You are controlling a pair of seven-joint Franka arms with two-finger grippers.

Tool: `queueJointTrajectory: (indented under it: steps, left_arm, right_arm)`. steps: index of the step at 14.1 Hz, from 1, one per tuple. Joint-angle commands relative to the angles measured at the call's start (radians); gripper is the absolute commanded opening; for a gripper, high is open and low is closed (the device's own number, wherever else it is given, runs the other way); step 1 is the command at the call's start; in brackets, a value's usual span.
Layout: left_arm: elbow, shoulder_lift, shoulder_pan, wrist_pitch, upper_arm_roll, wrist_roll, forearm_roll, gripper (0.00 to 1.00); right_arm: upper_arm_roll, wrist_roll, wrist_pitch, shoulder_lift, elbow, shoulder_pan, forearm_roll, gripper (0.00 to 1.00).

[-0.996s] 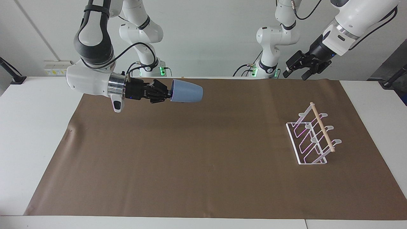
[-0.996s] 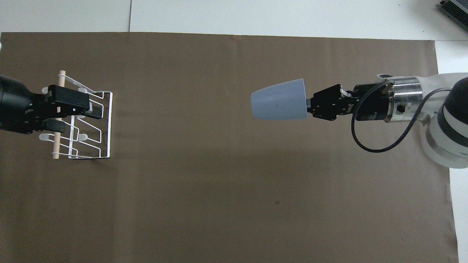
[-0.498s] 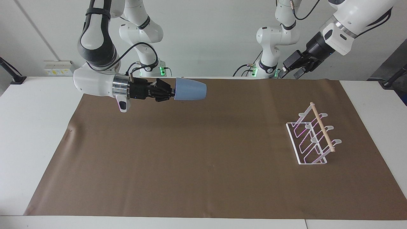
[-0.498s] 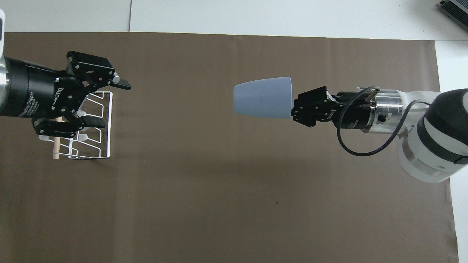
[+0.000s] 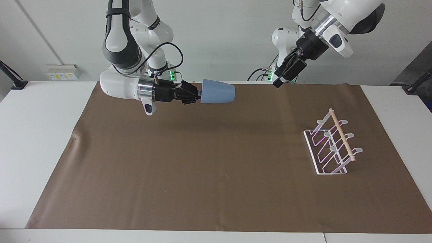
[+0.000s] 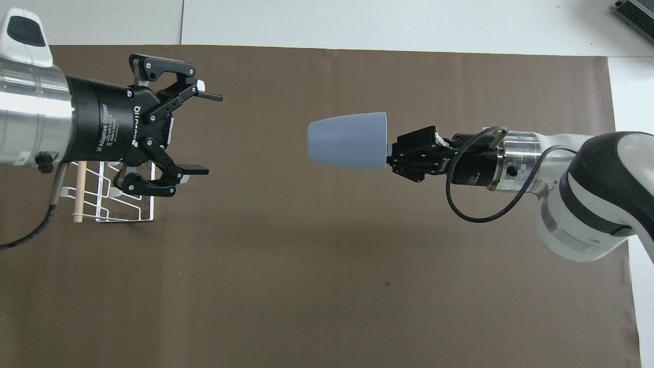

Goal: Hang cup on cup holder
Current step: 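Move the open left gripper toward the cup held by the right gripper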

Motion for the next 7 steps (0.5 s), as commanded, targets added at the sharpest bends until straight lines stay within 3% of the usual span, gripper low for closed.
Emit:
queueJointTrajectory:
  steps: [1,5,7]
  left_arm:
    - [-0.035,-0.014,-0.047,0.047,0.01,-0.172,-0.014,1.0]
    - [-0.109,-0.046,-0.075,0.091,0.01,-0.373,-0.015,1.0]
    - [-0.104,-0.028,-0.085,0.109,0.008,-0.442,-0.021,1.0]
  right_arm:
    - [0.008,0.018,0.023,-0.03,-0.027,0.003,0.025,0.0]
    - [0.008,0.018,0.025,-0.03,-0.029,0.003,0.024,0.0]
    - [0.008,0.018,0.025,-0.03,-0.029,0.003,0.022,0.0]
